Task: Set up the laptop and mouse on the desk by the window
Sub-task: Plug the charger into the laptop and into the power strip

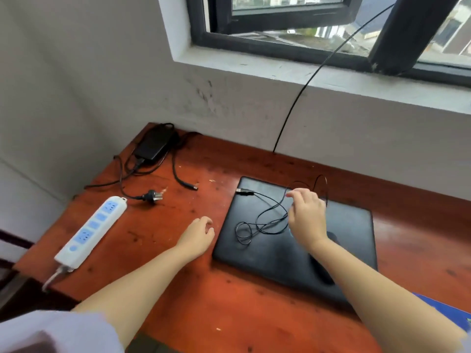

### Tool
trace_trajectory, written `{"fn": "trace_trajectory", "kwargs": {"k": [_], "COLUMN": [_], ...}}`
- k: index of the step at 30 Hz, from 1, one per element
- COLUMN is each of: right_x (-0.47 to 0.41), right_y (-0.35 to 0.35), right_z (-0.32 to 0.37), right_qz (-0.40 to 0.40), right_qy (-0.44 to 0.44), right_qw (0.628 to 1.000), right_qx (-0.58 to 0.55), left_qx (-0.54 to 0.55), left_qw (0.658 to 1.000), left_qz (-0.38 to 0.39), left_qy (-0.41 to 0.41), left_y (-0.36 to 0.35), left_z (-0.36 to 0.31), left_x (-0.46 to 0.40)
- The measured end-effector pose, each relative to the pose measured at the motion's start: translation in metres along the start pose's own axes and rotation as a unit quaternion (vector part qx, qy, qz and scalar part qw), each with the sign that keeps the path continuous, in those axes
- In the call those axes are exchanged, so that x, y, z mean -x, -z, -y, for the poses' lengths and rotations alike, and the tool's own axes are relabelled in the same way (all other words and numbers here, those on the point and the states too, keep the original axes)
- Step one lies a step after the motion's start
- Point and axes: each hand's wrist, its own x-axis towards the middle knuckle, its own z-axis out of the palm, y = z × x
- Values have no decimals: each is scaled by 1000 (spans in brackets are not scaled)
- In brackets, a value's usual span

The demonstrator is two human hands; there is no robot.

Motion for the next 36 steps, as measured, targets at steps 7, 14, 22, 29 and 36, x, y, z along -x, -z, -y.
{"fn": "trace_trajectory", "kwargs": {"k": [7, 14, 22, 29, 36], "right_x": [-5, -39, -53, -88, -136], "right_y": [-54, -89, -106, -112, -127], "right_z": [59, 77, 83, 42, 35], "right_qz": [143, 230, 227, 224, 342], "right_qy": [102, 51, 54, -43, -102], "right_qw": [984, 970, 972, 973, 929], "right_qx": [25, 69, 25, 42, 101], "left_qx": [-51, -204, -254, -144, -69], "left_qw": [998, 962, 926, 930, 950], "left_qz": [-18, -52, -21, 36, 56], "left_qy": [-44, -173, -279, -335, -299], "left_y": [49, 74, 73, 54, 36], "left_z": [33, 51, 66, 15, -4], "left_x": [-34, -110, -173, -186, -192]}}
